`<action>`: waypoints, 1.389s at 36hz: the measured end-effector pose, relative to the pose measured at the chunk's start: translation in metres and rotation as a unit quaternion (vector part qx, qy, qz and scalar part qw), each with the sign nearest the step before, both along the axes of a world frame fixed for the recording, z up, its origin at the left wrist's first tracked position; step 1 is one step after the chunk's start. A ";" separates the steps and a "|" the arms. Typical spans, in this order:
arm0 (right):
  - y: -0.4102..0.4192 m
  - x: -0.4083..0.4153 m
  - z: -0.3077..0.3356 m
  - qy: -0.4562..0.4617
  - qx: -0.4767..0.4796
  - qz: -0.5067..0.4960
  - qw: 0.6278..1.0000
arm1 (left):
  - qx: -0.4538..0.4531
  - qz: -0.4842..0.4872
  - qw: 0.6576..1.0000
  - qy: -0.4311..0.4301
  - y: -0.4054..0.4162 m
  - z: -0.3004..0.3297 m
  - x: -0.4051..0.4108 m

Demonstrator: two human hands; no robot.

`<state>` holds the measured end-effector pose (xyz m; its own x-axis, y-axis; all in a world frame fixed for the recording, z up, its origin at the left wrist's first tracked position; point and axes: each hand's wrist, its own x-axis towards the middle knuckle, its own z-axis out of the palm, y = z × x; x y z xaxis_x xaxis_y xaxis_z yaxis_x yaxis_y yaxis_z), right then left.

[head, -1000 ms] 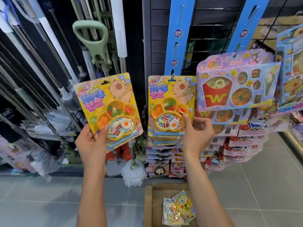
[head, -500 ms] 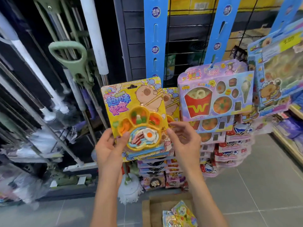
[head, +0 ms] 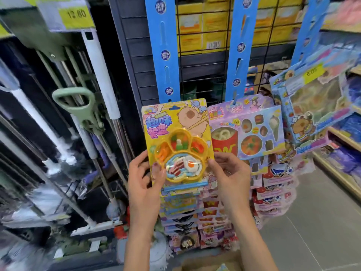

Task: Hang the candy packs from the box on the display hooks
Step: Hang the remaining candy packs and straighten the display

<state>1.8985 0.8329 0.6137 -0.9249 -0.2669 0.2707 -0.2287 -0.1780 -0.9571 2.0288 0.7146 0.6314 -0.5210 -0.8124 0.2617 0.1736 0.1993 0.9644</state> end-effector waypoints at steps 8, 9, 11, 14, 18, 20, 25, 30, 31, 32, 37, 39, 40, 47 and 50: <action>-0.009 -0.001 0.008 0.008 0.018 -0.023 1.000 | -0.008 0.027 0.999 -0.016 -0.009 0.001 -0.005; -0.009 -0.002 0.008 0.009 0.021 -0.024 0.999 | -0.008 0.030 0.999 -0.018 -0.010 0.000 -0.005; -0.009 -0.002 0.007 0.009 0.025 -0.029 0.999 | -0.007 0.033 0.999 -0.024 -0.012 -0.001 -0.005; -0.009 -0.003 0.009 0.005 0.021 -0.023 0.999 | -0.007 0.033 0.999 -0.018 -0.013 0.002 -0.005; -0.009 -0.003 0.011 0.005 0.018 -0.017 1.000 | -0.005 0.029 0.999 -0.018 -0.013 0.002 -0.004; -0.009 -0.002 0.011 0.006 0.016 -0.014 1.000 | -0.003 0.030 0.999 -0.019 -0.012 0.002 -0.002; -0.008 0.001 0.007 0.001 0.012 -0.011 1.000 | 0.009 0.024 1.000 -0.016 -0.008 -0.003 0.000; -0.008 0.000 -0.003 0.007 0.034 -0.015 0.999 | 0.018 0.031 0.999 -0.022 -0.009 -0.014 0.000; -0.009 0.001 -0.005 0.010 0.040 -0.016 0.999 | 0.022 0.033 0.999 -0.023 -0.009 -0.016 0.000; -0.009 0.001 -0.007 0.013 0.047 -0.018 0.999 | 0.027 0.038 0.999 -0.024 -0.009 -0.019 -0.001; -0.012 0.005 -0.015 0.027 0.084 -0.038 0.995 | 0.023 0.068 0.997 -0.036 -0.010 -0.030 0.000; -0.011 0.006 -0.019 0.022 0.099 -0.041 0.994 | 0.022 0.066 0.996 -0.049 -0.012 -0.035 0.002; -0.010 0.005 -0.021 0.022 0.105 -0.041 0.993 | 0.025 0.065 0.996 -0.057 -0.013 -0.039 0.003; 0.012 0.005 -0.057 -0.009 0.155 -0.049 0.987 | 0.067 0.093 0.990 -0.081 -0.009 -0.079 0.024; 0.024 0.008 -0.078 -0.048 0.172 -0.049 0.983 | 0.094 0.102 0.986 -0.097 -0.005 -0.107 0.034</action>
